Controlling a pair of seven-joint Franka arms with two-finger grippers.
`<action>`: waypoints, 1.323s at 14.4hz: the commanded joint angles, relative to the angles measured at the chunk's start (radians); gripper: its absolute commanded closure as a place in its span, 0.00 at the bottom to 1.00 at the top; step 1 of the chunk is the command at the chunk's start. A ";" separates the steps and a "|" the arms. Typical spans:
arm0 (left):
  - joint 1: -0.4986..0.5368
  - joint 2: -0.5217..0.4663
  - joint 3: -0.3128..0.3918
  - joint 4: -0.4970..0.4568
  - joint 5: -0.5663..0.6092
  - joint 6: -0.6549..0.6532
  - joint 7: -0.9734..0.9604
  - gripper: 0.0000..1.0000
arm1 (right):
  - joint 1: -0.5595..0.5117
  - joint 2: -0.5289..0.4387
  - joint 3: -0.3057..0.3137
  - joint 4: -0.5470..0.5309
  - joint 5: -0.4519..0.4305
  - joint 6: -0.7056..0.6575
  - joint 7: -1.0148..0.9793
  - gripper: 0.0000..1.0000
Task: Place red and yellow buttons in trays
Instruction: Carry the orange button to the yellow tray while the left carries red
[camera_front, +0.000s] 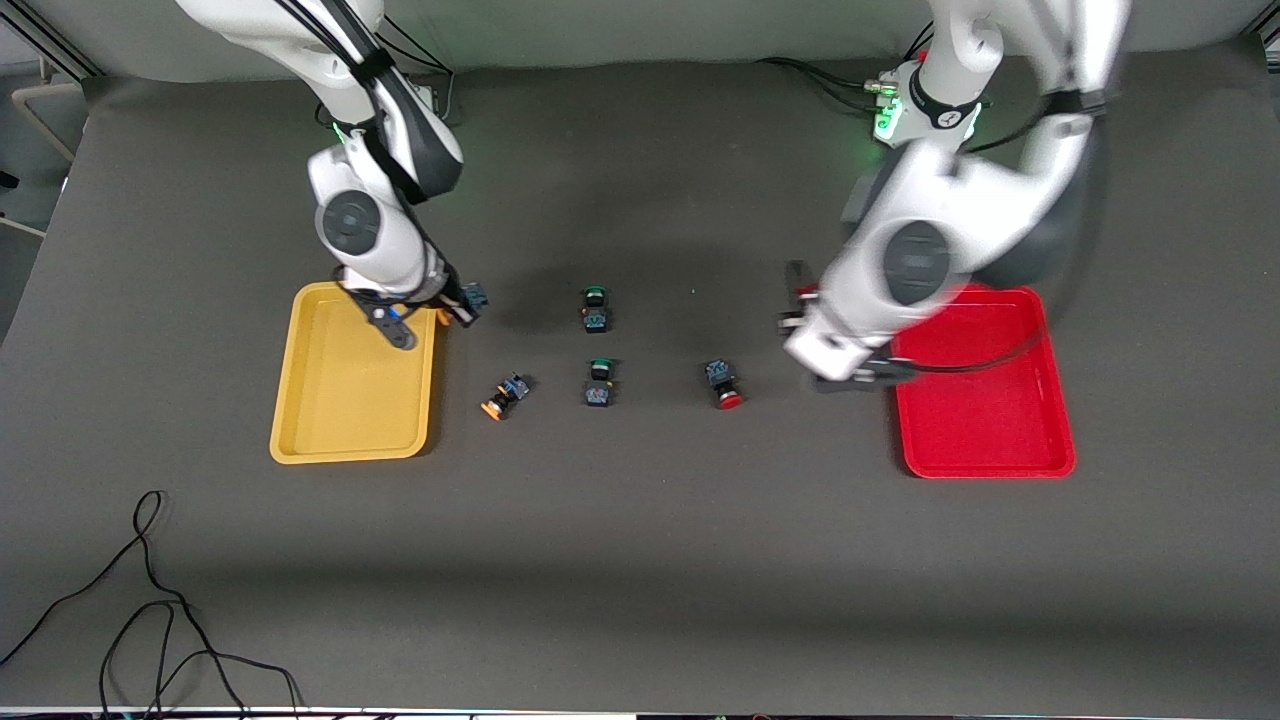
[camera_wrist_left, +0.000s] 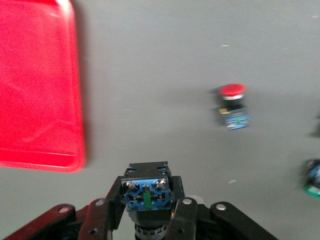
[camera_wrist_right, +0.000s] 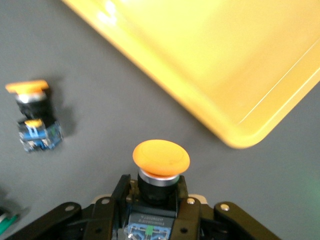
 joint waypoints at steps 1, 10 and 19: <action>0.151 -0.109 -0.008 -0.153 0.082 0.015 0.227 0.92 | -0.001 -0.081 -0.160 0.003 0.028 -0.112 -0.239 0.91; 0.321 0.008 -0.006 -0.463 0.164 0.643 0.421 0.92 | -0.001 0.049 -0.420 -0.087 0.105 0.062 -0.698 0.91; 0.322 0.075 -0.005 -0.434 0.169 0.712 0.419 0.00 | -0.017 0.165 -0.423 -0.086 0.199 0.140 -0.823 0.00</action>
